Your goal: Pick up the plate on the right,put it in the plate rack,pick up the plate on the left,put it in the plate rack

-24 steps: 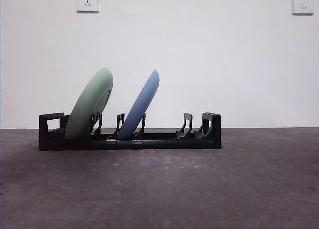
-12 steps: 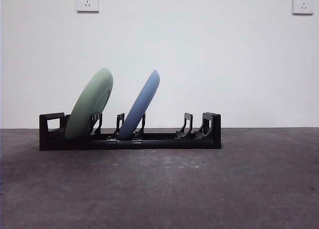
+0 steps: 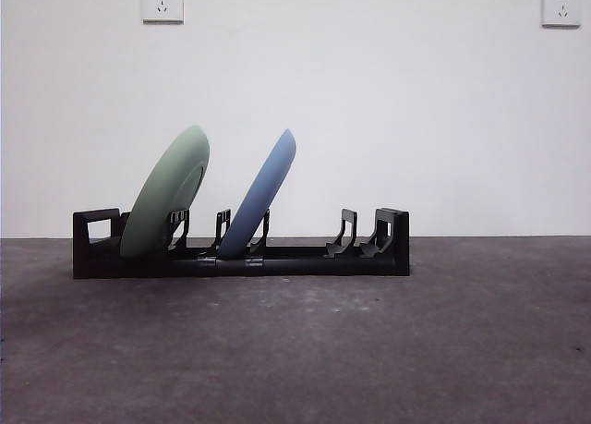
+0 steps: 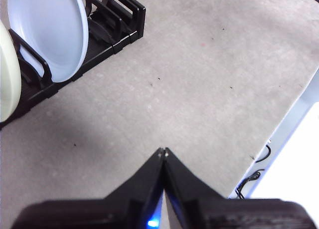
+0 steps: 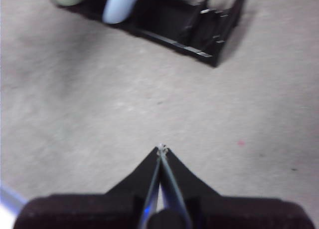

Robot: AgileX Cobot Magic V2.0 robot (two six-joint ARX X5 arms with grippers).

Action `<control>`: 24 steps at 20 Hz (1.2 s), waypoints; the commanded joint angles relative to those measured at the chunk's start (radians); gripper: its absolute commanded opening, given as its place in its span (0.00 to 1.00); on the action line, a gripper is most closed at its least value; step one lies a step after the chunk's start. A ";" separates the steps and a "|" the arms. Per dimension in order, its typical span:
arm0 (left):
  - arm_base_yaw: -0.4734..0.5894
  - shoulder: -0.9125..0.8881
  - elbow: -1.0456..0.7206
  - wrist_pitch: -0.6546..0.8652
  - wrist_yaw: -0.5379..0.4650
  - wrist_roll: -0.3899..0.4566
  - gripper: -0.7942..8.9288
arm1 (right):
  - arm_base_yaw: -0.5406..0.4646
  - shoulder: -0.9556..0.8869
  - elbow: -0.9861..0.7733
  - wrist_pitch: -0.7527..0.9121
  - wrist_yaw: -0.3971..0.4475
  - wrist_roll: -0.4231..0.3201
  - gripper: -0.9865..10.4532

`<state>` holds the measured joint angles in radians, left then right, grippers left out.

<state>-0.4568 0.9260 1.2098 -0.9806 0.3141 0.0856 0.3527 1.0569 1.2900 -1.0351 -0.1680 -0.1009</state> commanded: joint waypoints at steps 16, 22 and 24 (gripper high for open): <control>0.495 -0.357 -0.132 0.601 -0.010 0.416 0.08 | 0.000 -0.001 -0.010 0.048 0.091 0.003 0.09; 0.528 -0.609 -0.674 0.958 -0.050 0.260 0.08 | 0.000 -0.001 -0.010 0.048 0.091 0.003 0.09; 0.528 -0.665 -0.826 1.032 -0.065 0.205 0.08 | 0.000 -0.001 -0.010 0.048 0.091 0.003 0.09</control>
<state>0.0673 0.2672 0.4114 0.0353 0.2485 0.3408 0.3527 1.0569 1.2900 -0.9947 -0.0780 -0.1013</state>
